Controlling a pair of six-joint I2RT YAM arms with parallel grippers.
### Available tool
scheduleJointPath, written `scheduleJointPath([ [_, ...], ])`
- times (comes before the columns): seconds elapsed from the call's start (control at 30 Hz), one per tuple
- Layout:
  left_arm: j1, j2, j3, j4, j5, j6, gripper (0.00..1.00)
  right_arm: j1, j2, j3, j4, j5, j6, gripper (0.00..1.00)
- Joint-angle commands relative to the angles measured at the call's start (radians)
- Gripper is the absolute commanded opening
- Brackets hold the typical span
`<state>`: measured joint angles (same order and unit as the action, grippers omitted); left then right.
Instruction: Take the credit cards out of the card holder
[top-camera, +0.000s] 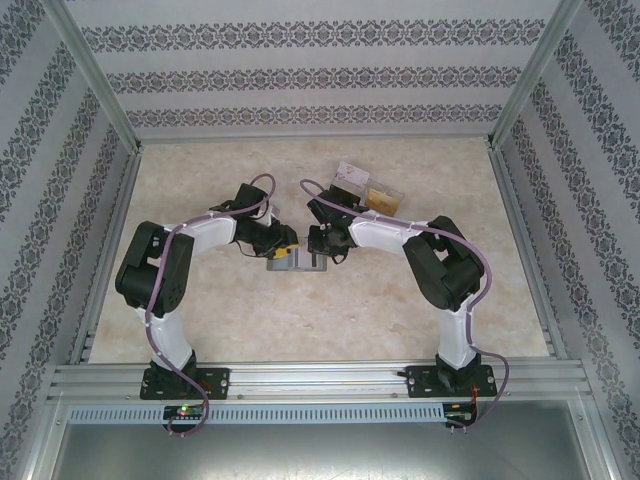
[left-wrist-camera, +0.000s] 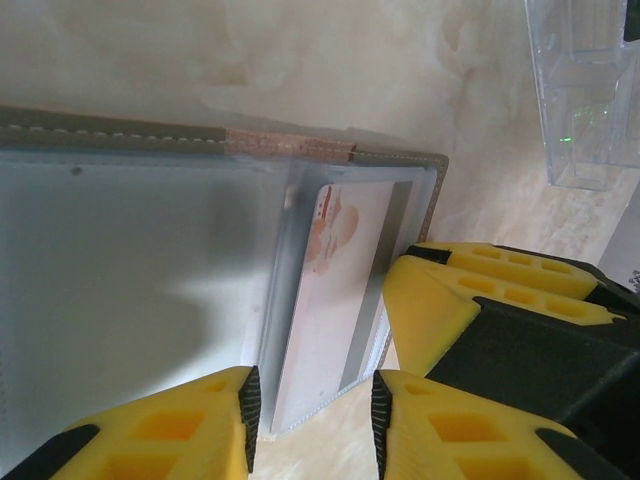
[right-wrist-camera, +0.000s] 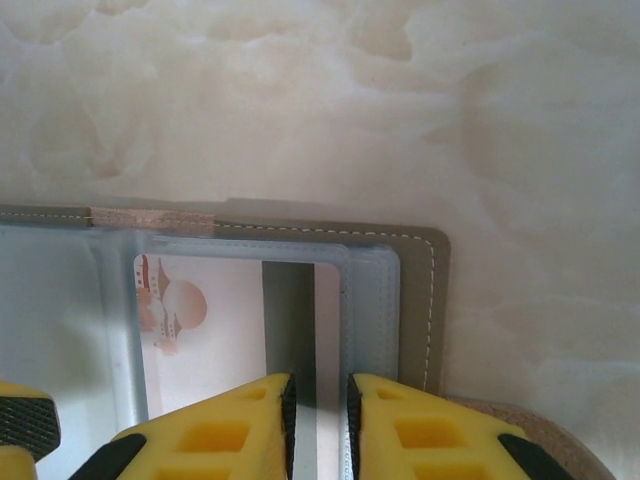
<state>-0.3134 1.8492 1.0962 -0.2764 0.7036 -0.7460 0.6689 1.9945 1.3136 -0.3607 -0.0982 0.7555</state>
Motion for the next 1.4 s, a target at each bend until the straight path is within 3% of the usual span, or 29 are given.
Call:
scheduleJointPath([
  [0.0,-0.008,0.019,0.031,0.018,0.0,-0.001,0.35,-0.014,0.028,0.007,-0.004,-0.021,-0.01,0.23],
  [0.37,-0.008,0.078,0.036,0.072,0.048,-0.008,0.31,-0.016,0.035,0.004,-0.003,-0.039,-0.019,0.21],
  [0.53,-0.009,0.097,0.032,0.068,0.02,0.012,0.29,-0.018,0.031,-0.002,0.006,-0.053,-0.016,0.19],
  [1.37,0.022,0.053,-0.016,0.218,0.209,0.053,0.22,-0.017,0.042,0.004,-0.015,-0.04,-0.009,0.16],
])
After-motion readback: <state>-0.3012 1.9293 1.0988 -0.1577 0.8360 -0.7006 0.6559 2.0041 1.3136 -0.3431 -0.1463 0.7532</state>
